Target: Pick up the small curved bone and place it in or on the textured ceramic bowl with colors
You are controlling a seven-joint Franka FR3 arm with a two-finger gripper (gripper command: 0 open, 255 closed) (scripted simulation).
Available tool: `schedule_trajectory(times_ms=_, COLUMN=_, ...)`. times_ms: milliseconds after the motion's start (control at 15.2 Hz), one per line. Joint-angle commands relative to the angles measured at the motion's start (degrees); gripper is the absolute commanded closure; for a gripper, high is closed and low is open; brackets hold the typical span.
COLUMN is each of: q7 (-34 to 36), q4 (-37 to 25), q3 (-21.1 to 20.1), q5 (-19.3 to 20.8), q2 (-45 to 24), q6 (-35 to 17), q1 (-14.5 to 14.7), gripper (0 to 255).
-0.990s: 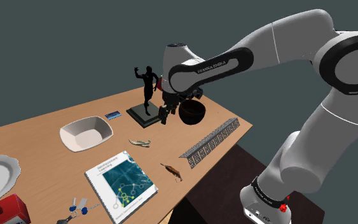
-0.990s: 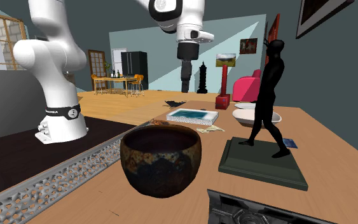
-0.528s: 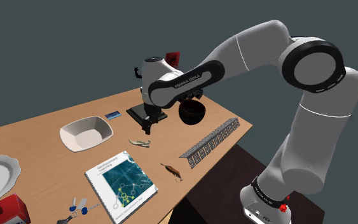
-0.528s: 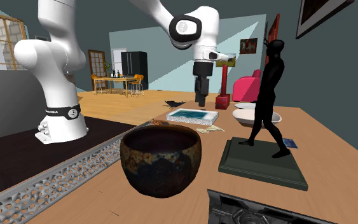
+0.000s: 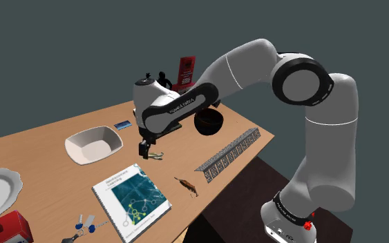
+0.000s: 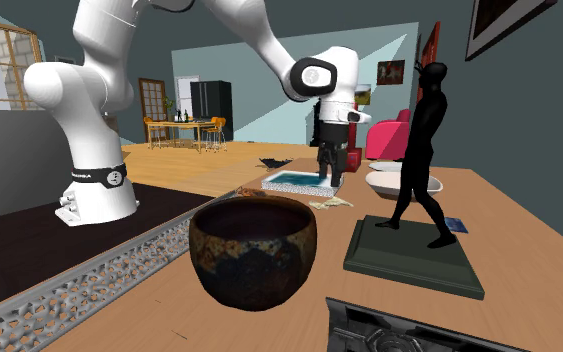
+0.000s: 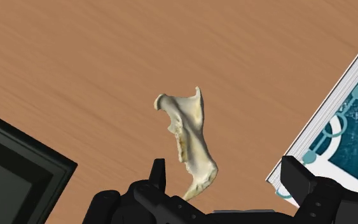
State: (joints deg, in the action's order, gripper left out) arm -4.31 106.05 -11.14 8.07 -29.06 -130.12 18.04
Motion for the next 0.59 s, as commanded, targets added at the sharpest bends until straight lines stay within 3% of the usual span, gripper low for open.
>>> schedule_trajectory(times_ms=0, q7=0.0, q4=-0.4, q3=0.1, q5=0.4, q2=-1.2, q6=-0.8, q1=0.2, gripper=0)
schedule_trajectory(times_ms=528, q7=0.4, q4=0.1, q3=0.6, q5=1.1, q2=-3.9, q6=-4.0, q1=0.5, gripper=0)
